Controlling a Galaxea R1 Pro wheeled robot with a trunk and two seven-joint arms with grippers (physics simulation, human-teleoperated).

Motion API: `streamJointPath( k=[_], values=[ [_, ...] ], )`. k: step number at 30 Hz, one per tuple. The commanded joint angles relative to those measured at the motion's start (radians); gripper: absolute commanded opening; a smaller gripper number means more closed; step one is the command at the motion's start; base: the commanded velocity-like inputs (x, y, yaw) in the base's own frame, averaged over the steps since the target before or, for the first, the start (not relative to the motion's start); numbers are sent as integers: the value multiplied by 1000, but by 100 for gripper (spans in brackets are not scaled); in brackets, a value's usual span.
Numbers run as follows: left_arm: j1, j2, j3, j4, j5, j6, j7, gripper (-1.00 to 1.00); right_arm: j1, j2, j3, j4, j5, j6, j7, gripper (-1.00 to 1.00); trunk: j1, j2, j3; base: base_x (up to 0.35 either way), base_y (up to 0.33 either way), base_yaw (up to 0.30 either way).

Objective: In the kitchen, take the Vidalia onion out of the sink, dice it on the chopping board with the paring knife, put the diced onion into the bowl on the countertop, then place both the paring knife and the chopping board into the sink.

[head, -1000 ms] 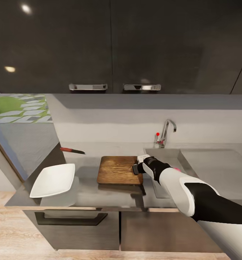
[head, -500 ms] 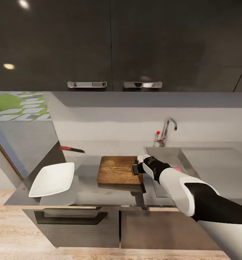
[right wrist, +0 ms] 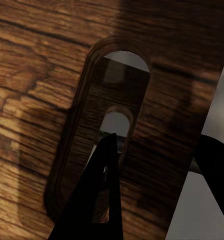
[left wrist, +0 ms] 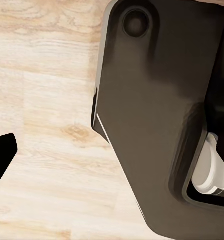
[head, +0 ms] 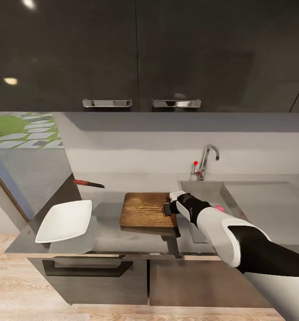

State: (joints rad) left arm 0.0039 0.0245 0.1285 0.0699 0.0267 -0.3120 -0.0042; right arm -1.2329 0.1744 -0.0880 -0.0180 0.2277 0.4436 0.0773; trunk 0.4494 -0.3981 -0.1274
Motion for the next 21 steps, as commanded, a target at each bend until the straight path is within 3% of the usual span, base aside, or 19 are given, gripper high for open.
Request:
streamJointPath(
  k=[1,10,21],
  values=[
    [-1,0,3,2,2,-6,0,100,0,0,-9,-2,10,6,4,-100,1,-2,-2,0,0,0],
    [-1,0,3,2,2,-6,0,100,0,0,-9,-2,11,6,56,-100,1,-2,-2,0,0,0],
    [-1,0,3,2,2,-6,0,100,0,0,-8,-2,12,6,64,-100,1,-2,-2,0,0,0]
  ],
)
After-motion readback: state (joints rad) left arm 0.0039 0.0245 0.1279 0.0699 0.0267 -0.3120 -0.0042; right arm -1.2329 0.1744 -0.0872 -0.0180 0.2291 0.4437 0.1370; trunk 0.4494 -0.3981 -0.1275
